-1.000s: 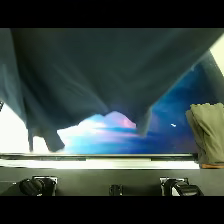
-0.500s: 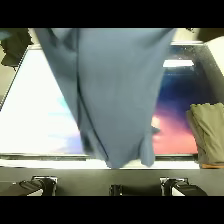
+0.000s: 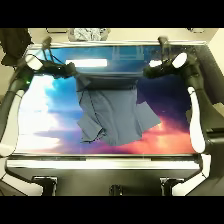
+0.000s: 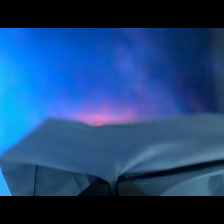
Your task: Fold the shirts.
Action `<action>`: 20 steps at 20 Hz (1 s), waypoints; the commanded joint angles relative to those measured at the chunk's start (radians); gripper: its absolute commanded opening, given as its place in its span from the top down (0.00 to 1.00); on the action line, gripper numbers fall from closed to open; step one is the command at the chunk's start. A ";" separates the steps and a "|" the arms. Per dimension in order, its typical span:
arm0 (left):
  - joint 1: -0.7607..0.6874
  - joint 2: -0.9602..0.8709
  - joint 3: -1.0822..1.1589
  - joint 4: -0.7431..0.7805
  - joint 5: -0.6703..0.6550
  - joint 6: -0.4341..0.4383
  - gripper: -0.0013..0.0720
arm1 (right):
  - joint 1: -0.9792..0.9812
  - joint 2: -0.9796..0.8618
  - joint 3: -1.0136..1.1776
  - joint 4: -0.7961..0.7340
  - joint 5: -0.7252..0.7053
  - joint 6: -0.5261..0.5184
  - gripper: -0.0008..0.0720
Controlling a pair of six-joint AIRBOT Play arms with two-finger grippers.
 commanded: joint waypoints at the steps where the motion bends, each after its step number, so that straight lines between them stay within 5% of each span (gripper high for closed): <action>1: 0.002 -0.096 -0.002 -0.079 -0.081 0.017 0.94 | 0.001 -0.093 0.002 0.084 0.045 0.014 0.93; 2: 0.002 -0.097 -0.001 -0.080 -0.092 0.018 0.86 | 0.001 -0.090 0.002 0.091 0.027 0.014 0.93; 3: 0.010 -0.093 0.008 -0.083 -0.106 0.017 0.50 | 0.000 -0.077 0.002 0.100 0.006 0.013 0.78; 4: 0.024 -0.089 0.032 -0.082 -0.134 0.018 0.07 | -0.007 -0.055 0.003 0.100 -0.005 -0.004 0.31; 5: 0.051 -0.085 0.074 -0.081 -0.195 0.030 0.00 | -0.019 -0.020 0.005 0.101 0.013 -0.090 0.06; 7: 0.120 -0.073 0.164 -0.043 -0.368 0.095 0.00 | -0.077 0.062 0.005 0.027 0.096 -0.209 0.01; 12: 0.271 0.048 0.038 0.084 -0.613 0.106 0.00 | -0.355 0.129 -0.010 -0.073 0.549 -0.208 0.05; 15: 0.250 0.177 -0.319 0.063 -0.549 0.149 0.00 | -0.444 0.129 -0.100 -0.077 0.712 -0.228 0.06; 20: 0.126 0.361 -0.900 -0.164 -0.285 0.259 0.00 | -0.409 0.131 -0.217 -0.074 0.704 -0.254 0.06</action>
